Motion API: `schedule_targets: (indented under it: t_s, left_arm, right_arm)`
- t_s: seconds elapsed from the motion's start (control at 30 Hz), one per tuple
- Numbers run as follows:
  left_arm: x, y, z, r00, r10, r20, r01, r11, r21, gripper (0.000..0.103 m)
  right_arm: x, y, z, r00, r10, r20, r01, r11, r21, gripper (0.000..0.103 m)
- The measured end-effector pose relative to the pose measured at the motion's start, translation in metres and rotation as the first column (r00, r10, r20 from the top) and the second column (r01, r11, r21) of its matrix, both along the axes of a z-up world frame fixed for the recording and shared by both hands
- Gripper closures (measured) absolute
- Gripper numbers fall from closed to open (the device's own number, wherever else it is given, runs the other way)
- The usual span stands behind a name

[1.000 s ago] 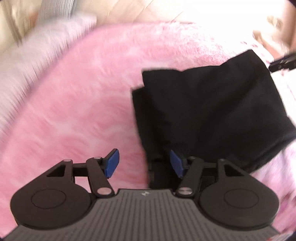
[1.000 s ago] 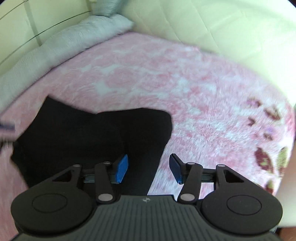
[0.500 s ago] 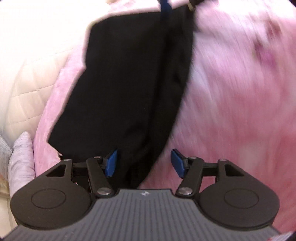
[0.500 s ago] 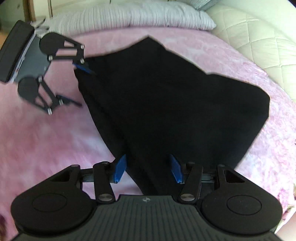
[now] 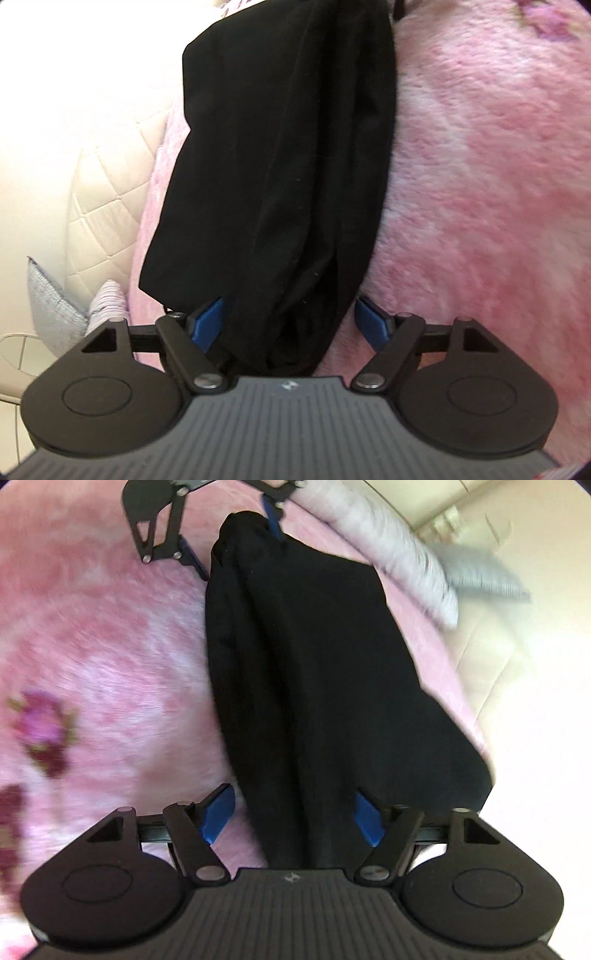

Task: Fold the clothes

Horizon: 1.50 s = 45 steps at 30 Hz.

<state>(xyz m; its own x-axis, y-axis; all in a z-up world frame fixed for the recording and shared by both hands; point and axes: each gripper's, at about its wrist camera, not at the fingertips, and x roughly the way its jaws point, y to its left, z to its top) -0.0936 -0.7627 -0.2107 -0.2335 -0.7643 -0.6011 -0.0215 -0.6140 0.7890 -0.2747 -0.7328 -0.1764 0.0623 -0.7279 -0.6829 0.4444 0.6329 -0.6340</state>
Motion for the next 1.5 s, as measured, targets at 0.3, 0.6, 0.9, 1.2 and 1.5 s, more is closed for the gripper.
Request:
schedule_targets:
  t_s: [0.3,0.6,0.9,1.2,1.5]
  left_arm:
    - [-0.01,-0.019,0.006,0.998,0.055,0.013,-0.055,0.998,-0.006,0.065]
    - [-0.021,-0.028,0.081,0.993,0.099,-0.06,-0.097,0.995,0.032,0.08]
    - [-0.065,-0.042,0.174,0.983,0.15,-0.103,-0.139,0.984,0.108,0.081]
    - [-0.169,-0.132,0.229,0.978,0.174,-0.112,-0.164,0.982,0.092,0.081]
    - [-0.321,-0.286,0.242,0.965,0.186,-0.183,-0.201,0.977,-0.066,0.081]
  right_arm:
    - [-0.01,-0.021,0.008,0.995,0.088,-0.048,-0.087,0.996,0.021,0.086]
    - [-0.028,-0.041,0.097,0.997,0.072,-0.016,-0.073,0.997,-0.002,0.09]
    - [-0.071,-0.064,0.189,0.997,0.077,-0.032,-0.078,0.997,-0.015,0.092]
    - [-0.178,-0.141,0.238,0.998,0.069,-0.01,-0.07,0.997,-0.042,0.092]
    - [-0.321,-0.273,0.24,1.0,0.012,-0.003,-0.013,0.965,-0.262,0.091]
